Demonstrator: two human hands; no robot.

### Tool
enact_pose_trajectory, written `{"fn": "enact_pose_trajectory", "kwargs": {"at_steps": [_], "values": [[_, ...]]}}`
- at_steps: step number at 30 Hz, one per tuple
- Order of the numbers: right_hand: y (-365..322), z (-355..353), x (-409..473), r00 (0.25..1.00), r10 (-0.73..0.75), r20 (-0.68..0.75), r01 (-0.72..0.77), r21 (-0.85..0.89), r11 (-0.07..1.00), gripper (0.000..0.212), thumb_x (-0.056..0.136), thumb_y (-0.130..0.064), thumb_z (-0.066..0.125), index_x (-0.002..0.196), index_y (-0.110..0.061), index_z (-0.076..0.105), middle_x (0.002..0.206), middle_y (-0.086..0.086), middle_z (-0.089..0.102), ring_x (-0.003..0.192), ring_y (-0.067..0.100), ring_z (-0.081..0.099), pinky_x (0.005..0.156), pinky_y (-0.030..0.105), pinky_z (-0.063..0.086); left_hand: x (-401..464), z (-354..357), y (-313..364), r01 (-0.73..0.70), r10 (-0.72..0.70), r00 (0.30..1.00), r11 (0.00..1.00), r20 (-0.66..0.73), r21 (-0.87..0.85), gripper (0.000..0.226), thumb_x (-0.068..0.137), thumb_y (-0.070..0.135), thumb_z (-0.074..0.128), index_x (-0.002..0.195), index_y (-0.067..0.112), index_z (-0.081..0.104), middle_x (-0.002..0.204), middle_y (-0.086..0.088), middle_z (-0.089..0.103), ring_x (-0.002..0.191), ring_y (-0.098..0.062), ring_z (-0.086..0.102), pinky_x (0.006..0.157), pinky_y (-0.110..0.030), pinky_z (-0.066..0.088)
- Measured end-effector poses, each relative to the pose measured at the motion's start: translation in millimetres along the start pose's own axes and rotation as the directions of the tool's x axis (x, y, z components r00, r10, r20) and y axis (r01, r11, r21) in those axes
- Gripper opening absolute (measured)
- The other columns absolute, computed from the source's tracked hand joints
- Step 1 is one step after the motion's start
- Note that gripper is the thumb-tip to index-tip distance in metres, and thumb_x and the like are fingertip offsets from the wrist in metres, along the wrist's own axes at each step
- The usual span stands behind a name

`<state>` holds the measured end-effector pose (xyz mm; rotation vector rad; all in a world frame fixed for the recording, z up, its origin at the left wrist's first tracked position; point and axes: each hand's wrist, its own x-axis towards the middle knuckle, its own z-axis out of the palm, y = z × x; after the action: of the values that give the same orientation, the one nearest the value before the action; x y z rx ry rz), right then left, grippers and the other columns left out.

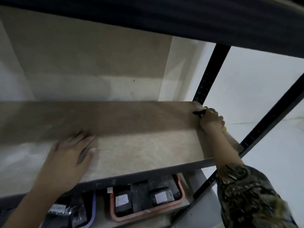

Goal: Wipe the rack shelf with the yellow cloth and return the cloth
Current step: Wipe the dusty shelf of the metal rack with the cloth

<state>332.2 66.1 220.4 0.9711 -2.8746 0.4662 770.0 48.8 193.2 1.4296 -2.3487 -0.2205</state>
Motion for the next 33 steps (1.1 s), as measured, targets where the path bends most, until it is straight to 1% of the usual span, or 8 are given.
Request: {"fn": "enact_pose_trajectory", "kwargs": {"at_steps": [8, 16, 18, 20, 23, 25, 29, 33], "values": [[-94, 14, -8, 0.888, -0.446, 0.111, 0.447, 0.022, 0.894, 0.042, 0.098, -0.035, 0.027, 0.138, -0.029, 0.04, 0.143, 0.014, 0.042, 0.127, 0.039, 0.041, 0.107, 0.048, 0.033, 2, -1, 6, 0.016, -0.016, 1.0, 1.0, -0.001, -0.006, 0.072, 0.078, 0.061, 0.011, 0.135, 0.031, 0.046, 0.148, 0.008, 0.039, 0.14, -0.01, 0.027, 0.112, -0.043, 0.024], [-174, 20, -155, 0.272, -0.951, 0.149, 0.883, 0.354, 0.308, 0.044, 0.095, -0.02, 0.046, 0.139, -0.024, 0.042, 0.147, 0.007, 0.042, 0.138, 0.021, 0.032, 0.11, 0.024, 0.017, -3, -4, 6, 0.032, -0.033, 0.999, 0.998, -0.005, -0.048, 0.056, 0.086, 0.039, 0.019, 0.134, 0.03, 0.047, 0.148, 0.008, 0.039, 0.14, -0.01, 0.027, 0.112, -0.038, 0.022], [-162, 3, -153, 0.282, -0.956, 0.076, 0.804, 0.525, 0.279, 0.035, 0.095, -0.01, 0.048, 0.129, -0.009, 0.054, 0.137, 0.009, 0.053, 0.13, 0.014, 0.044, 0.107, 0.018, 0.025, -3, -7, 7, 0.028, -0.028, 1.0, 0.998, 0.002, -0.048, 0.057, 0.086, 0.042, 0.018, 0.134, 0.03, 0.046, 0.147, 0.007, 0.04, 0.14, -0.01, 0.029, 0.112, -0.041, 0.02], [-142, -9, -123, 0.462, -0.887, 0.008, 0.731, 0.562, 0.386, 0.027, 0.093, -0.004, 0.048, 0.117, 0.0, 0.061, 0.123, 0.007, 0.063, 0.116, 0.009, 0.056, 0.098, 0.017, 0.039, -4, -14, 1, 0.027, -0.027, 0.999, 0.999, 0.018, -0.046, 0.058, 0.086, 0.046, 0.017, 0.137, 0.033, 0.042, 0.148, 0.009, 0.039, 0.14, -0.009, 0.027, 0.115, -0.043, 0.015], [-108, -8, -80, 0.754, -0.635, 0.169, 0.611, 0.174, 0.772, 0.039, 0.097, -0.018, 0.041, 0.135, -0.009, 0.046, 0.145, 0.011, 0.044, 0.127, 0.03, 0.045, 0.106, 0.031, 0.031, -8, -29, -20, 0.035, -0.034, 0.999, 0.998, 0.003, -0.057, 0.057, 0.087, 0.05, 0.019, 0.137, 0.035, 0.04, 0.146, 0.01, 0.041, 0.139, -0.01, 0.028, 0.115, -0.045, 0.014], [-107, 5, -85, 0.81, -0.533, 0.242, 0.542, 0.036, 0.84, 0.045, 0.099, -0.028, 0.033, 0.142, -0.015, 0.036, 0.147, 0.013, 0.039, 0.129, 0.034, 0.038, 0.108, 0.041, 0.028, -15, -39, -42, 0.067, -0.067, 0.998, 0.997, 0.006, -0.026, 0.049, 0.093, 0.047, 0.024, 0.137, 0.036, 0.04, 0.148, 0.01, 0.038, 0.14, -0.01, 0.026, 0.115, -0.045, 0.011], [-148, 16, -174, 0.733, -0.672, 0.107, 0.668, 0.071, 0.741, 0.04, 0.097, -0.036, 0.034, 0.134, -0.025, 0.044, 0.138, 0.009, 0.05, 0.119, 0.034, 0.046, 0.098, 0.04, 0.039, -34, -60, -90, 0.129, -0.13, 0.991, 0.992, -0.017, -0.008, 0.044, 0.096, 0.044, 0.027, 0.138, 0.034, 0.04, 0.152, 0.008, 0.031, 0.142, -0.01, 0.021, 0.115, -0.048, 0.01], [-203, 17, -310, 0.449, -0.89, 0.083, 0.849, 0.27, 0.453, 0.045, 0.095, -0.032, 0.04, 0.139, -0.03, 0.036, 0.143, 0.007, 0.04, 0.121, 0.03, 0.034, 0.097, 0.039, 0.032, -45, -77, -132, 0.22, -0.22, 0.974, 0.975, -0.048, -0.004, 0.046, 0.097, 0.044, 0.027, 0.136, 0.026, 0.045, 0.153, 0.002, 0.03, 0.142, -0.016, 0.023, 0.113, -0.049, 0.016]]}}
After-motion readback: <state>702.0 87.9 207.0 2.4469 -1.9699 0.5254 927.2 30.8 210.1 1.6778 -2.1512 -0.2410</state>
